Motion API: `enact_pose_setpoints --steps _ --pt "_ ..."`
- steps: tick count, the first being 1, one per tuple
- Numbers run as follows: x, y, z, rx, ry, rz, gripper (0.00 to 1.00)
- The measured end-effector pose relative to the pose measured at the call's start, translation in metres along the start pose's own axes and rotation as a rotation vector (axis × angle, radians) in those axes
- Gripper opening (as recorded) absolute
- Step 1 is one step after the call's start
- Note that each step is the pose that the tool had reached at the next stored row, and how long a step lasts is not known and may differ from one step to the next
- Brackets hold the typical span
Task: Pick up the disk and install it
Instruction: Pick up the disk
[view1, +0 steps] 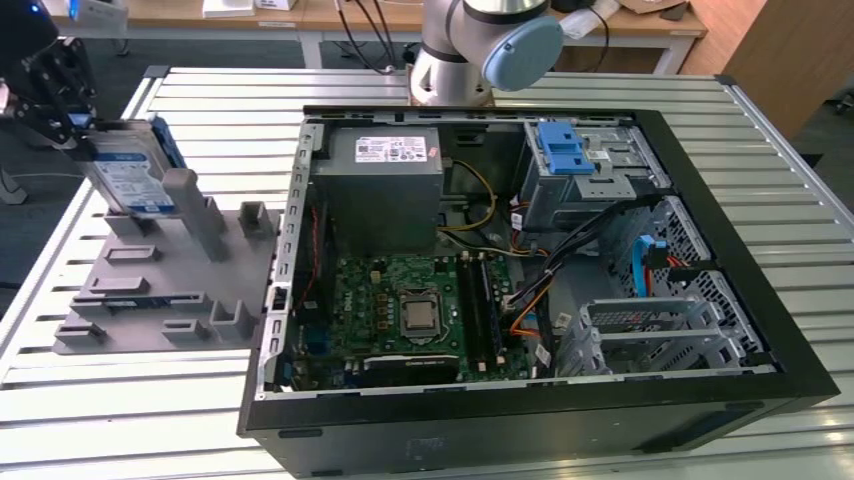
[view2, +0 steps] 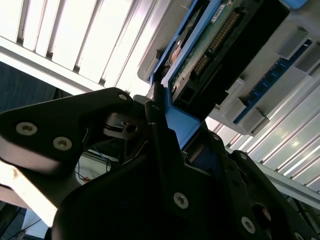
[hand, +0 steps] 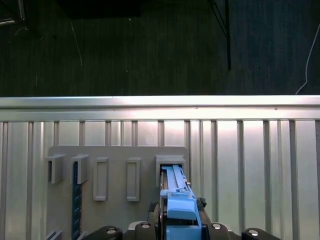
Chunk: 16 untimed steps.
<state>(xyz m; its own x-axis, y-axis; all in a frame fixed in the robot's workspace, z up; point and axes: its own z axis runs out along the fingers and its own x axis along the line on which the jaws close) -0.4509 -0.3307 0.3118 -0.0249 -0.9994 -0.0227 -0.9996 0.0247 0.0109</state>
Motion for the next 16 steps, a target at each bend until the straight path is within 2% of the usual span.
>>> enact_pose_setpoints --steps 16 --pt "-0.0002 0.0001 -0.01 0.0 0.0 0.0 0.36"
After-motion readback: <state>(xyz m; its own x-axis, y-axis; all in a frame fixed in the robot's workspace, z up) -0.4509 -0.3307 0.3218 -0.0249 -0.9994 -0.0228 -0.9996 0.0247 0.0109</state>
